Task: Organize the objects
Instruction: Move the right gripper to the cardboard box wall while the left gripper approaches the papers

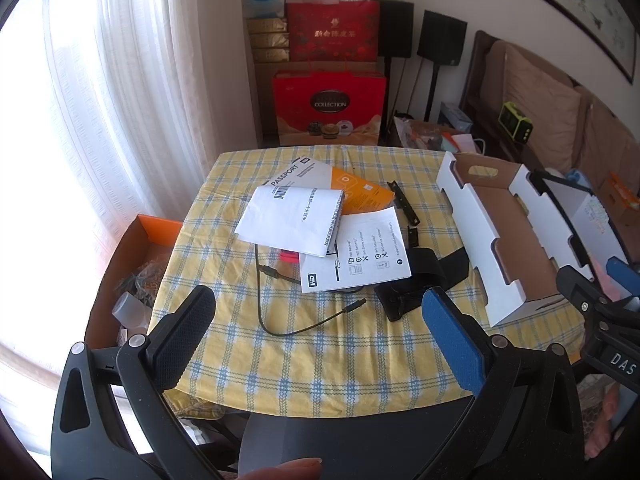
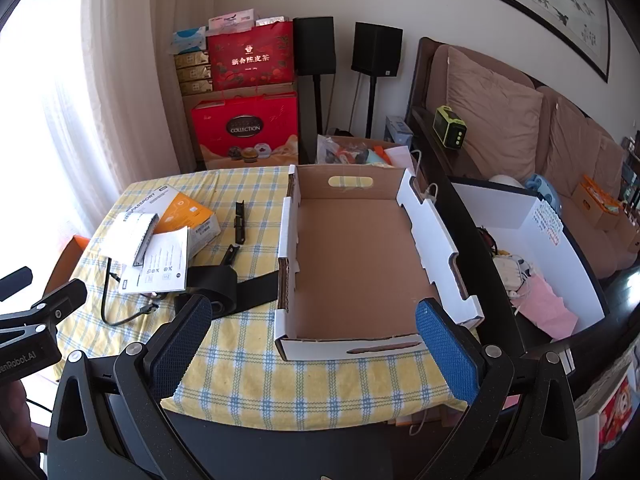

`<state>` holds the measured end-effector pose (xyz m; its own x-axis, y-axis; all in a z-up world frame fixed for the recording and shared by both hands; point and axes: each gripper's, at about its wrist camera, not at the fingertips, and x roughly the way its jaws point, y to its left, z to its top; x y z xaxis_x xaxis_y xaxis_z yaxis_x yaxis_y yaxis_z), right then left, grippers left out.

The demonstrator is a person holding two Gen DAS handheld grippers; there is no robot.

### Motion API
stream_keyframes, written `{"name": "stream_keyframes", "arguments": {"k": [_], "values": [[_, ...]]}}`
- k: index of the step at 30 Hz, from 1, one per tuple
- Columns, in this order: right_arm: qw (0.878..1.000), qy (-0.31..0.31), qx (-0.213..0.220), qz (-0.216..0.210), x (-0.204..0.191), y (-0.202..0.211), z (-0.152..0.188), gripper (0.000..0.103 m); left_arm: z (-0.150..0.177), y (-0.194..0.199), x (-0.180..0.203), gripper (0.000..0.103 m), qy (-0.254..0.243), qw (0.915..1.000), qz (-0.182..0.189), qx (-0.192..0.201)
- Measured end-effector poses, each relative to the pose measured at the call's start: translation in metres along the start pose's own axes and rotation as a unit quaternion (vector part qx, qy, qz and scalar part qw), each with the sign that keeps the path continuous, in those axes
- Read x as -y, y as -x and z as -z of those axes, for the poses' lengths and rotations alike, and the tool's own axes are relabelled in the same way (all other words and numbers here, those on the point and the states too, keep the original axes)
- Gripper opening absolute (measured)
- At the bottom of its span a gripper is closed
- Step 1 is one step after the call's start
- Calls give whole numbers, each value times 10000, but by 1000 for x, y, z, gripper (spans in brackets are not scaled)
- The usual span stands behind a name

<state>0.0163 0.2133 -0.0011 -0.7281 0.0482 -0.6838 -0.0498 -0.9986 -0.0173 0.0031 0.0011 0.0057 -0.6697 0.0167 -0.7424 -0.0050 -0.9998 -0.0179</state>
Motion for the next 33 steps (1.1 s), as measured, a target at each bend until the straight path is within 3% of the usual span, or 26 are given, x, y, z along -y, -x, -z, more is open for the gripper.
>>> {"name": "stream_keyframes", "arguments": {"k": [33], "values": [[10000, -5, 5, 30, 3, -2, -2, 103, -1, -3, 2, 103, -31, 10000, -14, -20]]}}
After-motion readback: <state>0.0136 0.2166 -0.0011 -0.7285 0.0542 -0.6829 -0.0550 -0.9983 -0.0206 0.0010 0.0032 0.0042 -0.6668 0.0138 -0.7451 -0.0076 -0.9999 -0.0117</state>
